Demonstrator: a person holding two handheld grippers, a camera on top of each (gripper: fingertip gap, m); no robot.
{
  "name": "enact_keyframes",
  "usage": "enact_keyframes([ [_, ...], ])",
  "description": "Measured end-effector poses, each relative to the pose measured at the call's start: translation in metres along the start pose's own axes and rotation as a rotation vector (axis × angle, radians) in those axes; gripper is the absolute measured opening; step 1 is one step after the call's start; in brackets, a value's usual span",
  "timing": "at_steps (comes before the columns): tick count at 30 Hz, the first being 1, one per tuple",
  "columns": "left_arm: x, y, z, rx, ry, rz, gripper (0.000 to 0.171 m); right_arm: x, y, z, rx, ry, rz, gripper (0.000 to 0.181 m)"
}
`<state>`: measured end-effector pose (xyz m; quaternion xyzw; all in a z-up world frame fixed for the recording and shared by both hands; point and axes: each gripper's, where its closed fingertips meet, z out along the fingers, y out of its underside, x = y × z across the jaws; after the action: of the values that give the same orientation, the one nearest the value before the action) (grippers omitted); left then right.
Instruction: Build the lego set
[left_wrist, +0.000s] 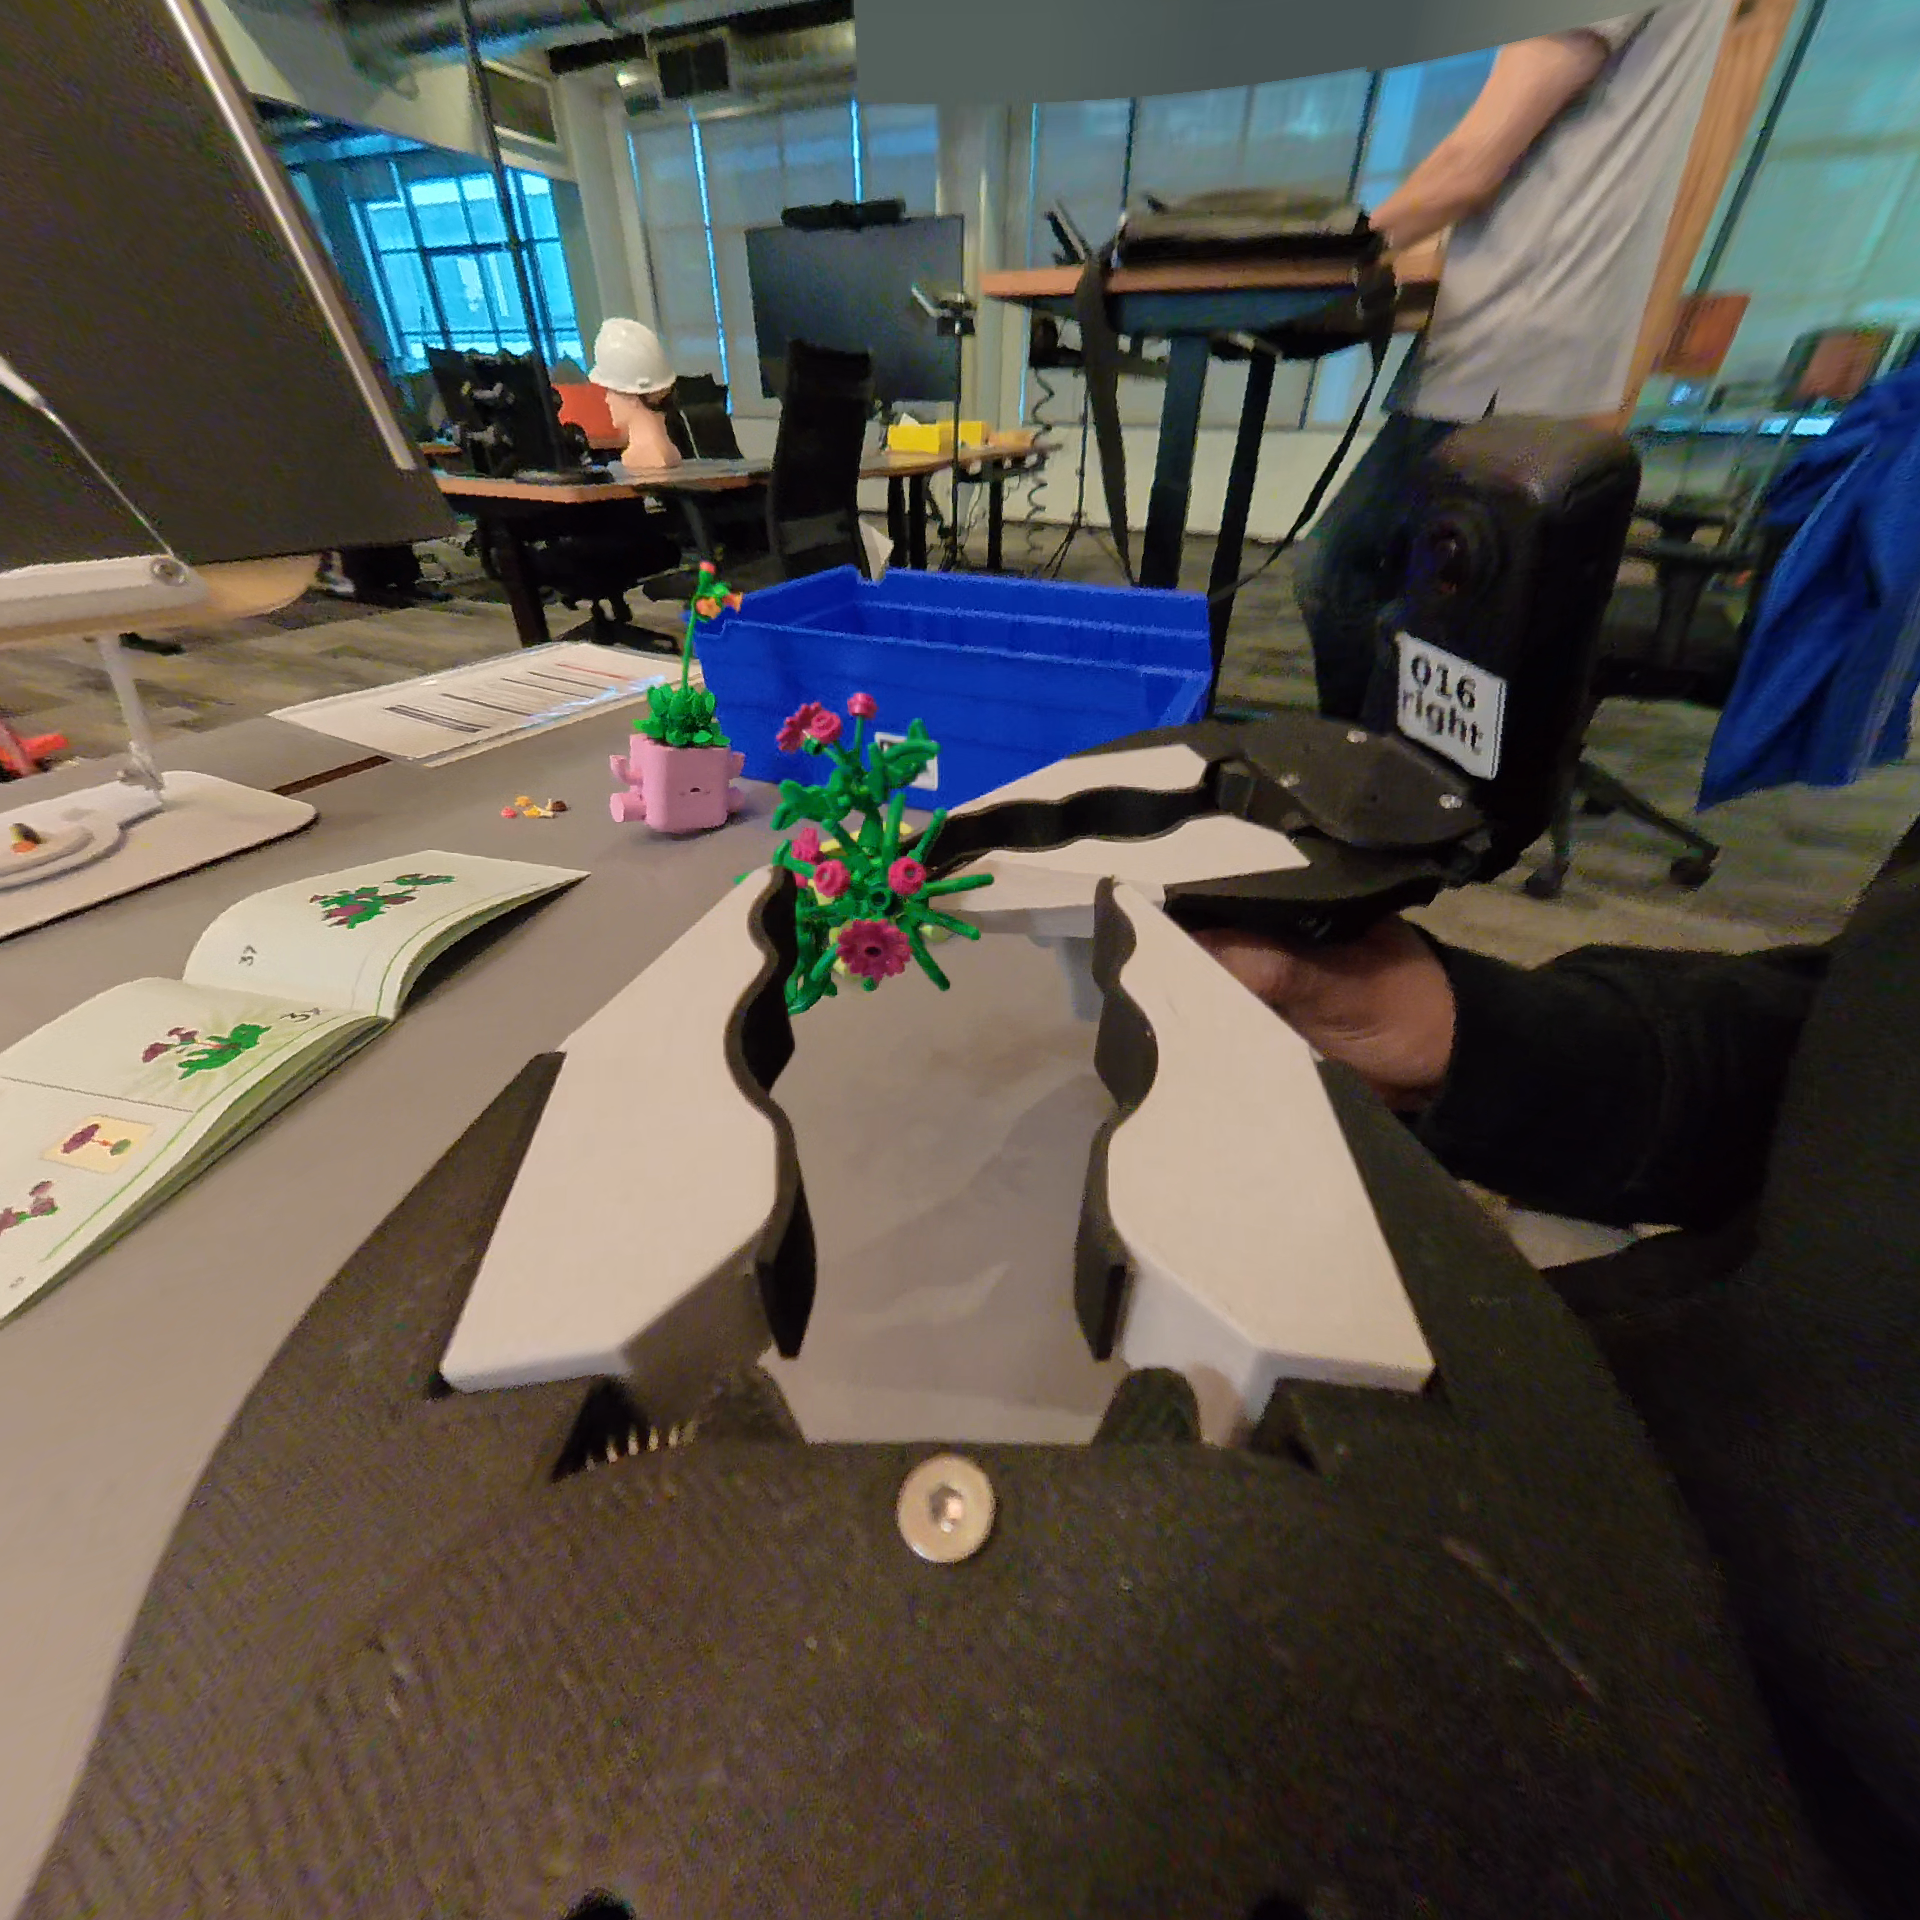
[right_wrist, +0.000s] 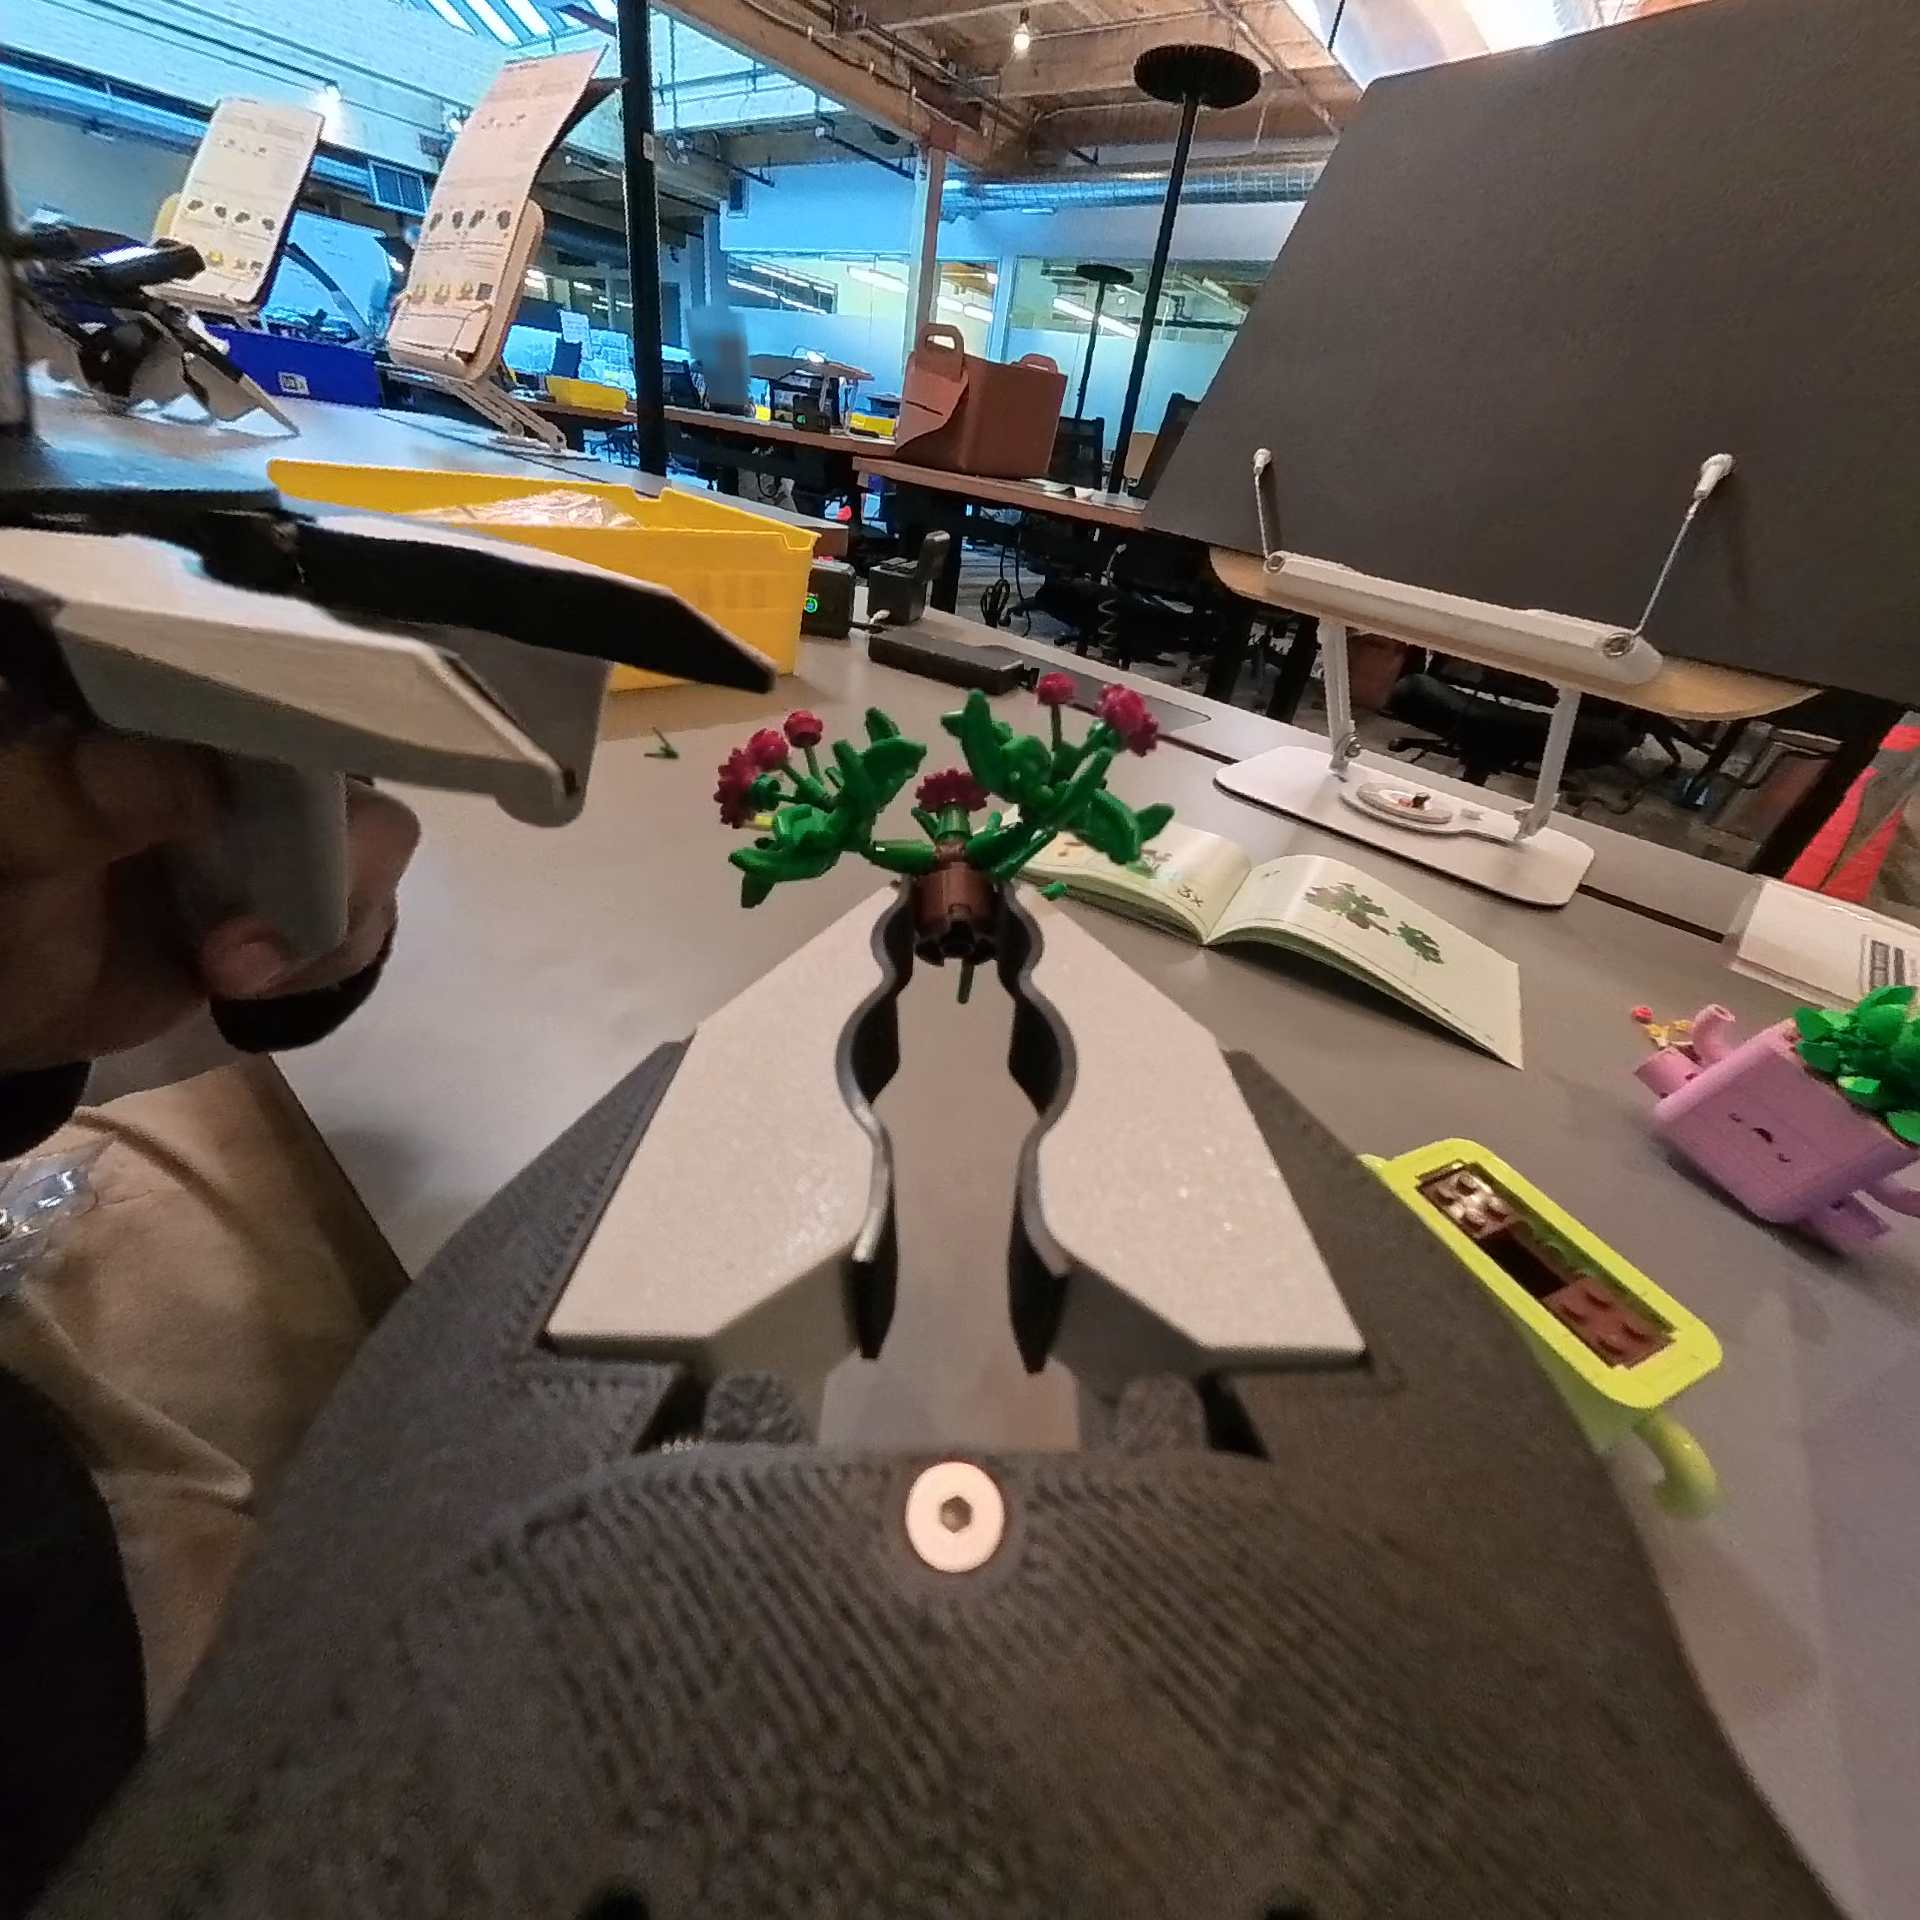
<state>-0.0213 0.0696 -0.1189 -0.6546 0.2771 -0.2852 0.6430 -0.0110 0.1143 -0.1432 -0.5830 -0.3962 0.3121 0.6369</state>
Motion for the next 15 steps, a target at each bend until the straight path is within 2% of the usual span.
enact_keyframes([
  [7, -0.016, 0.005, -0.002, 0.035, 0.018, -0.169, 0.062, 0.004, -0.007, -0.004, 0.055, -0.002, 0.031, 0.014],
  [15, -0.025, 0.021, 0.001, 0.010, 0.010, -0.225, 0.062, -0.002, -0.010, -0.005, 0.082, -0.025, -0.003, 0.012],
])
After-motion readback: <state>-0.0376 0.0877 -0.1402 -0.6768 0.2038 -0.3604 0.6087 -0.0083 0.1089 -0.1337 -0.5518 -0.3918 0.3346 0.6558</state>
